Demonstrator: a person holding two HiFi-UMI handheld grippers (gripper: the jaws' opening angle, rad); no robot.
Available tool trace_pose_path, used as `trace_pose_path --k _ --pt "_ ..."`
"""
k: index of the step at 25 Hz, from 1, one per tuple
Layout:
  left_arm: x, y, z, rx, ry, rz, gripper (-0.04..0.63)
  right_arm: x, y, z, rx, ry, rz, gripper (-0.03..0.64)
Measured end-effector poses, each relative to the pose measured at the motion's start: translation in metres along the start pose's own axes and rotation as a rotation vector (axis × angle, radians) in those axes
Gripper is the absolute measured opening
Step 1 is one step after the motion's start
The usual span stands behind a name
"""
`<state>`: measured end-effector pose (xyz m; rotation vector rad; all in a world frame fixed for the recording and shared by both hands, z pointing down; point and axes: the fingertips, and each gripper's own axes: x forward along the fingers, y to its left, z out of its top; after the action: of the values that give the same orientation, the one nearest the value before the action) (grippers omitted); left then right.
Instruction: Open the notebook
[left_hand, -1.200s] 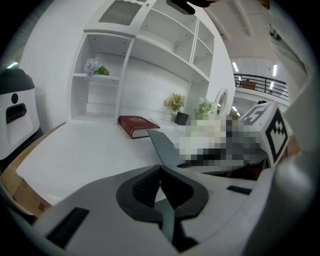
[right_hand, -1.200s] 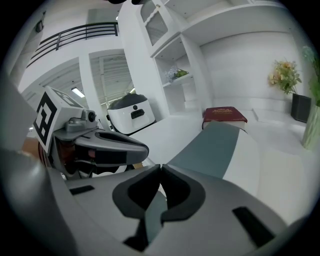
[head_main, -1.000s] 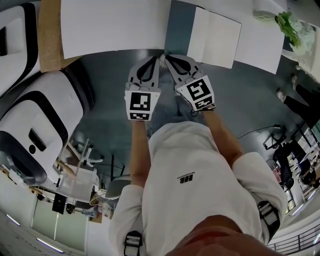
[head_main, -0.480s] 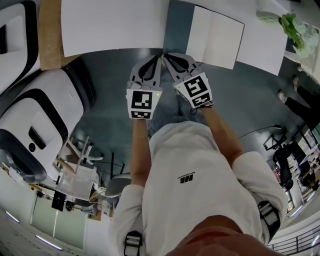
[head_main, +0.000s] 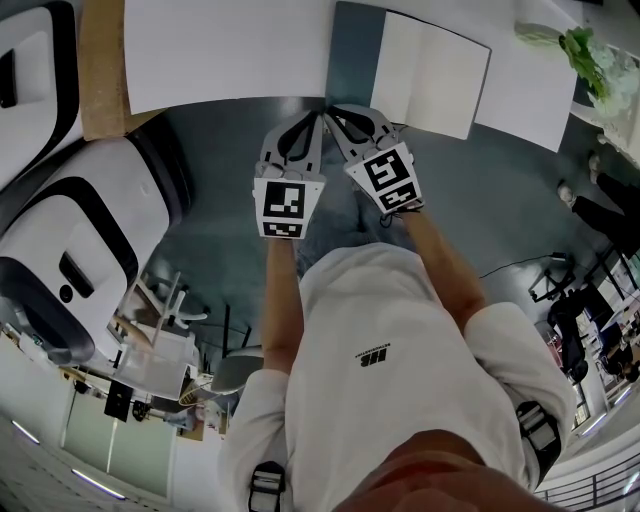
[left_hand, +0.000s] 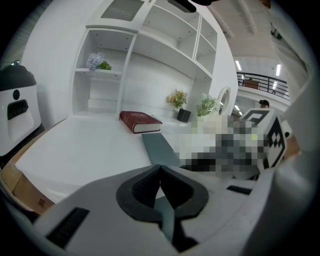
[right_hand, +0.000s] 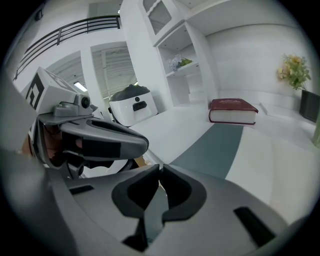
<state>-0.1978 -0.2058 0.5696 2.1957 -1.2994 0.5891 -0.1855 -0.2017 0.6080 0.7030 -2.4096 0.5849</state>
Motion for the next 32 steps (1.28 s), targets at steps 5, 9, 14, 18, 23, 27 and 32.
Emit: trace_pose_path --k 5,9,14,18,23,27,32 --pt "-0.004 0.001 0.001 -0.004 -0.007 0.004 0.000 -0.002 0.004 0.005 -0.017 -0.014 0.001 0.008" --pt "-0.007 0.002 0.001 -0.005 -0.010 0.006 0.000 -0.003 0.005 0.007 -0.020 -0.021 0.001 0.023" --pt "-0.010 0.001 0.001 -0.003 -0.014 0.006 0.000 -0.005 0.001 0.009 -0.019 -0.029 -0.016 0.046" --pt "-0.012 0.002 0.002 -0.001 -0.019 0.006 0.000 -0.010 -0.005 0.013 -0.017 -0.039 -0.037 0.046" --pt "-0.015 0.000 0.008 0.005 -0.031 0.000 0.000 -0.019 -0.009 0.022 -0.019 -0.058 -0.063 0.046" --pt "-0.018 -0.002 0.014 0.014 -0.044 -0.007 0.000 -0.030 -0.007 0.032 -0.024 -0.082 -0.080 0.046" --pt "-0.024 -0.006 0.024 0.029 -0.061 -0.019 0.000 -0.049 -0.006 0.043 -0.029 -0.094 -0.106 0.038"
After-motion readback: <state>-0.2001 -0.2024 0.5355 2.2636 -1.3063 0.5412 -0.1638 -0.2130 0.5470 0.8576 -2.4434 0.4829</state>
